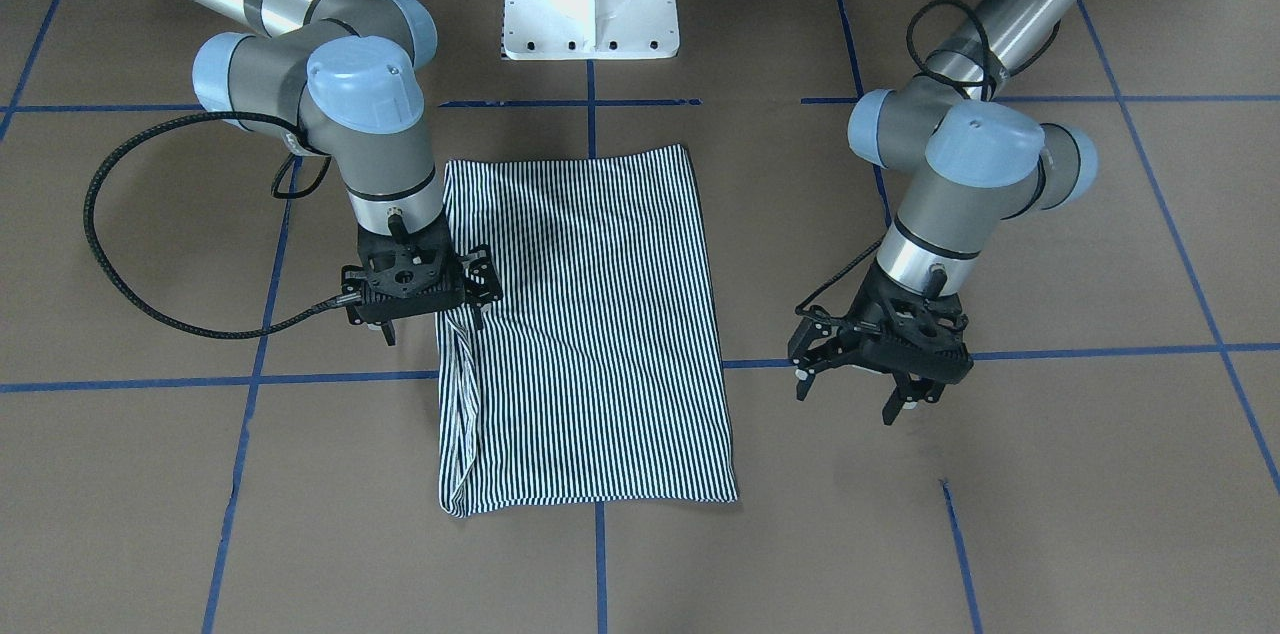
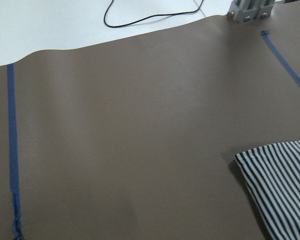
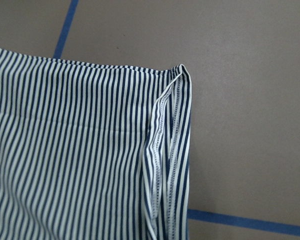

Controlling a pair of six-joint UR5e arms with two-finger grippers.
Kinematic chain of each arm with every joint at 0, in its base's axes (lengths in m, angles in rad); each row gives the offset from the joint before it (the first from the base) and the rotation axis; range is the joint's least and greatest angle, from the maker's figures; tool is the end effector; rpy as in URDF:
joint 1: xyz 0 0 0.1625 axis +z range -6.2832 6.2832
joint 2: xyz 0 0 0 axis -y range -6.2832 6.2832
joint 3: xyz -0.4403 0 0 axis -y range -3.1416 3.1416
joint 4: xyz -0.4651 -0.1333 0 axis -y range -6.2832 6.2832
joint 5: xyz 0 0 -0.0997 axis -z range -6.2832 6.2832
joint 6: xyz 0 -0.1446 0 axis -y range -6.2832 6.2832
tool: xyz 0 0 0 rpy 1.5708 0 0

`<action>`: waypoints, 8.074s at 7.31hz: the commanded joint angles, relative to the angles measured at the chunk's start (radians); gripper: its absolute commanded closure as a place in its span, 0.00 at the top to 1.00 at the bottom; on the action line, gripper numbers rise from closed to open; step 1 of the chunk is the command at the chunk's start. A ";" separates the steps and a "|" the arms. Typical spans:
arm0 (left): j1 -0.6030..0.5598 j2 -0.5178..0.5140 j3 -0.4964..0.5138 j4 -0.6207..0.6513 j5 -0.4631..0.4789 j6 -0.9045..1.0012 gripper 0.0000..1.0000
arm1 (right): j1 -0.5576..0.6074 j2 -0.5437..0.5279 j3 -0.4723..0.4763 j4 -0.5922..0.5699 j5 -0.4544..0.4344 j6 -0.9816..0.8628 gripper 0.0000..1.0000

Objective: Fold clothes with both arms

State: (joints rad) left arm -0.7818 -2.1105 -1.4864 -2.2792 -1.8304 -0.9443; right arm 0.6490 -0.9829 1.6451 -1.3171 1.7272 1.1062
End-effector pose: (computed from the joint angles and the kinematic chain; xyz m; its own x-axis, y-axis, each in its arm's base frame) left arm 0.5083 -0.6402 0.2995 0.5288 0.2735 -0.8035 0.2514 0.8537 0.4561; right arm -0.5584 -0.5627 0.2508 0.6572 -0.0570 0.7516 -0.2283 0.9352 0.2705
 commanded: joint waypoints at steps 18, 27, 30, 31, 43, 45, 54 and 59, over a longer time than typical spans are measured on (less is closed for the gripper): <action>0.544 0.202 -0.322 0.124 0.313 -0.728 0.48 | -0.361 -0.427 0.291 0.429 -0.393 0.663 0.92; 0.544 0.199 -0.339 0.195 0.306 -0.722 0.02 | -0.370 -0.428 0.289 0.430 -0.400 0.663 0.92; 0.544 0.199 -0.341 0.195 0.309 -0.722 0.00 | -0.377 -0.428 0.288 0.429 -0.402 0.664 0.92; 0.544 0.199 -0.341 0.195 0.309 -0.722 0.00 | -0.397 -0.419 0.289 0.427 -0.411 0.676 0.77; 0.546 0.198 -0.345 0.195 0.312 -0.722 0.00 | -0.310 -0.082 0.236 -0.379 -0.160 0.741 0.71; 0.546 0.198 -0.350 0.195 0.312 -0.722 0.00 | -0.310 -0.027 0.164 -0.376 -0.158 0.742 0.71; 0.547 0.198 -0.350 0.195 0.313 -0.722 0.00 | -0.347 -0.017 0.116 -0.373 -0.158 0.739 0.67; 0.547 0.198 -0.350 0.195 0.313 -0.722 0.00 | -0.342 -0.028 0.110 -0.373 -0.163 0.735 0.65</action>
State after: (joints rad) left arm -0.2347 -1.9129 -1.8366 -2.0847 -1.5171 -1.6659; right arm 0.3067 -1.0096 1.7555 -1.6905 1.5666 1.8420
